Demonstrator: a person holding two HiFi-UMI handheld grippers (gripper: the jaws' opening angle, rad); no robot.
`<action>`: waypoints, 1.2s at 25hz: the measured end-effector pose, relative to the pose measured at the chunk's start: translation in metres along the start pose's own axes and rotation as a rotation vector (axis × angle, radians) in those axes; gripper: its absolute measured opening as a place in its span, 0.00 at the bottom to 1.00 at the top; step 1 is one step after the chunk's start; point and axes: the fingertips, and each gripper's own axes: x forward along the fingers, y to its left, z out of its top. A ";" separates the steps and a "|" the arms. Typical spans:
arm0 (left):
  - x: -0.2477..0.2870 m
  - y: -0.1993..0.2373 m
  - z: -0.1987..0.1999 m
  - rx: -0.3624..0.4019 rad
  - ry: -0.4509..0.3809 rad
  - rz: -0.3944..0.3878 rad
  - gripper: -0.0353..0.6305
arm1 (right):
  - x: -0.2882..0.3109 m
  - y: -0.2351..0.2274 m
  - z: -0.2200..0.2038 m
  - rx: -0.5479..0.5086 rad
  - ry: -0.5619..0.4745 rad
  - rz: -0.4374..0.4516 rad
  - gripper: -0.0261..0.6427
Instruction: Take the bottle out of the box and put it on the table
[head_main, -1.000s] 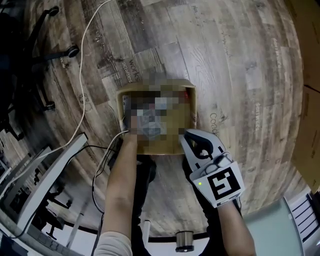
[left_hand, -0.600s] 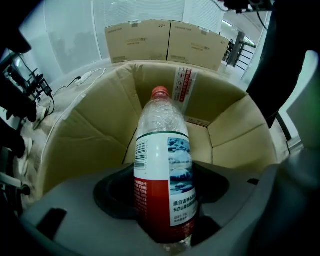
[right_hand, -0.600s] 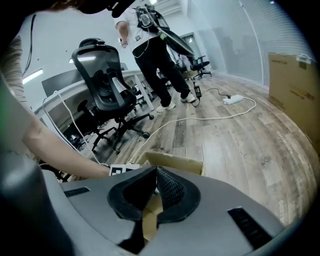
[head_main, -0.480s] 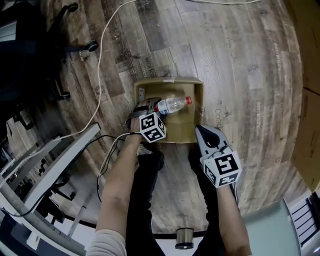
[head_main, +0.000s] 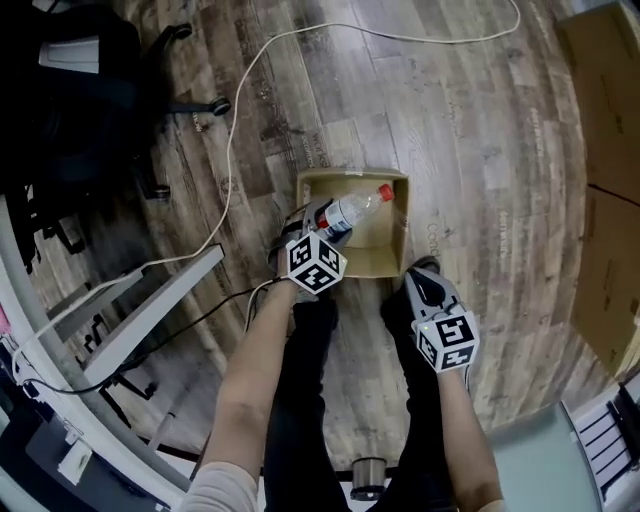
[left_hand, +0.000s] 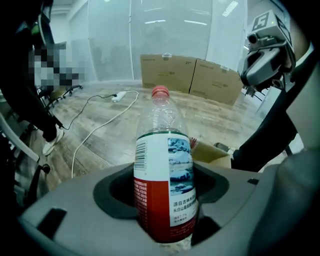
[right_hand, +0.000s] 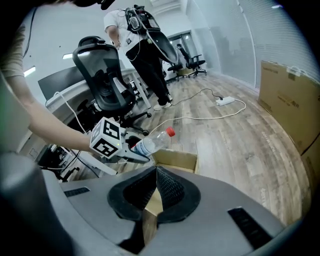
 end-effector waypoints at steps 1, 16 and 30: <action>-0.011 0.000 0.008 -0.003 -0.013 0.003 0.53 | -0.007 0.003 0.006 0.000 -0.003 -0.005 0.10; -0.216 0.022 0.148 -0.110 -0.272 0.143 0.53 | -0.103 0.080 0.153 -0.030 -0.136 0.050 0.10; -0.444 0.046 0.246 -0.238 -0.494 0.339 0.53 | -0.232 0.152 0.279 0.004 -0.263 0.039 0.10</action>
